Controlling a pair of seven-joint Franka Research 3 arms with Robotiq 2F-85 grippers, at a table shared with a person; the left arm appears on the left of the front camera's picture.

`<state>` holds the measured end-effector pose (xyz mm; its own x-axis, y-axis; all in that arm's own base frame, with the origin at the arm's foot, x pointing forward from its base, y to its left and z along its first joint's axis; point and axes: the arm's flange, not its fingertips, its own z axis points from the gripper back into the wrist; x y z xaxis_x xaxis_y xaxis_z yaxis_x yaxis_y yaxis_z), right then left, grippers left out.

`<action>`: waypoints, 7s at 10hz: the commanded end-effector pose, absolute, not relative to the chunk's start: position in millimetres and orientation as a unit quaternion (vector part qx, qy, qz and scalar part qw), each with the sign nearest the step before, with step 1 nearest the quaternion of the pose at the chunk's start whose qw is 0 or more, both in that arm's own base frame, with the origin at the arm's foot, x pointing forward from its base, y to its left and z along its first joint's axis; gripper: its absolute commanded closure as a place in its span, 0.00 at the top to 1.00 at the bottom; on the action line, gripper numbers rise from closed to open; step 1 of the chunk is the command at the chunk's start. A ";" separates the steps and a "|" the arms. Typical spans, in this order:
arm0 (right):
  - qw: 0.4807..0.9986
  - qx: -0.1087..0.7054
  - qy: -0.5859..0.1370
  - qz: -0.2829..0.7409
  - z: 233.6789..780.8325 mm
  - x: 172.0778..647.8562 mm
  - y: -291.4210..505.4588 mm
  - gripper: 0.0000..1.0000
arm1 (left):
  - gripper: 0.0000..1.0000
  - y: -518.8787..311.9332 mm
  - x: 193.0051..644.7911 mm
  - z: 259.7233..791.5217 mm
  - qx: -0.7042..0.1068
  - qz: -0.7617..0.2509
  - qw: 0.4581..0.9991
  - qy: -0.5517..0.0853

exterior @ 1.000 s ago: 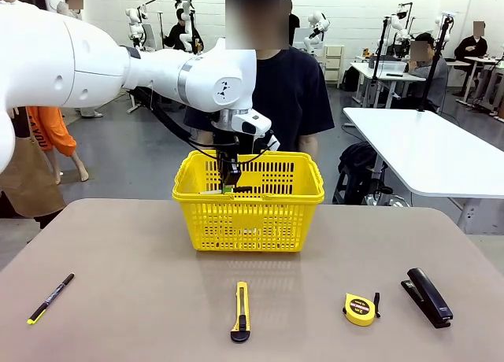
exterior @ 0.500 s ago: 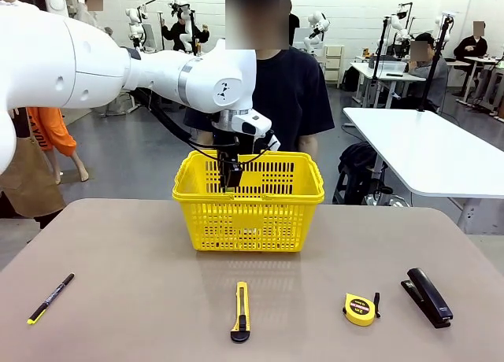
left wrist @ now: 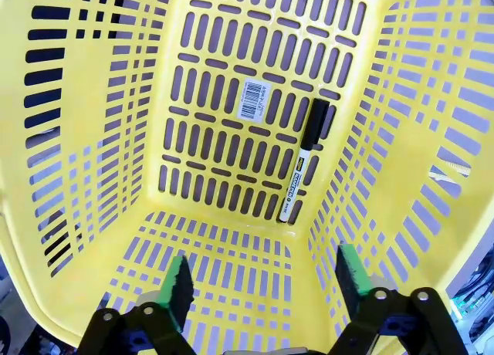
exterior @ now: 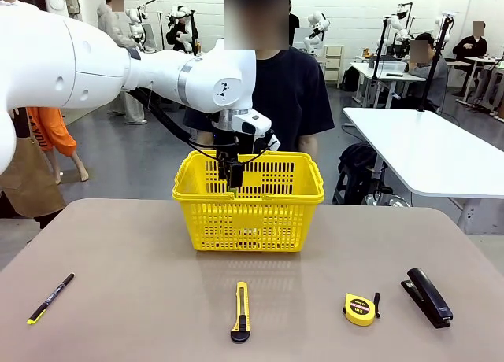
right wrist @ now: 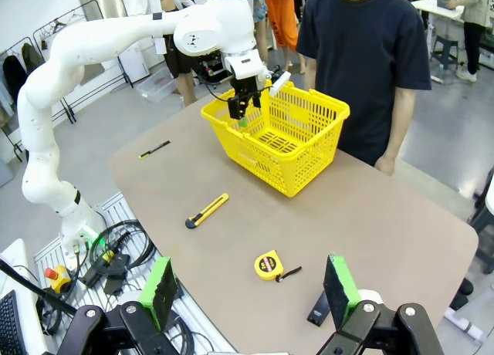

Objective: Place the items the person wants into the basket.
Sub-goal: Pick up the item the person points to and place it in the Market Basket.

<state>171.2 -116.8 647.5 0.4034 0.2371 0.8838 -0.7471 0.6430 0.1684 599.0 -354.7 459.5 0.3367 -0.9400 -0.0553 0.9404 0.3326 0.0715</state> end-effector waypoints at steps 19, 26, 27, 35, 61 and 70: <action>0.787 0.286 -0.448 0.313 645.6 172.6 -115.8 1.00 | 1.00 -155.6 406.0 563.7 0.014 -0.427 0.896 -0.120; 0.787 0.286 -0.448 0.313 645.6 172.6 -115.8 1.00 | 1.00 -155.6 406.0 563.7 0.014 -0.427 0.896 -0.120; 0.787 0.286 -0.448 0.313 645.6 172.6 -115.8 1.00 | 1.00 -155.6 406.0 563.7 0.014 -0.427 0.896 -0.120; 0.787 0.286 -0.448 0.313 645.6 172.6 -115.8 1.00 | 1.00 13.1 314.2 665.6 -0.190 -0.524 0.798 -0.228; 0.787 0.286 -0.448 0.313 645.6 172.6 -115.8 1.00 | 1.00 132.0 288.2 652.3 -0.293 -0.464 0.741 -0.387; 0.787 0.286 -0.448 0.313 645.6 172.6 -115.8 1.00 | 1.00 132.0 288.2 652.3 -0.293 -0.464 0.741 -0.387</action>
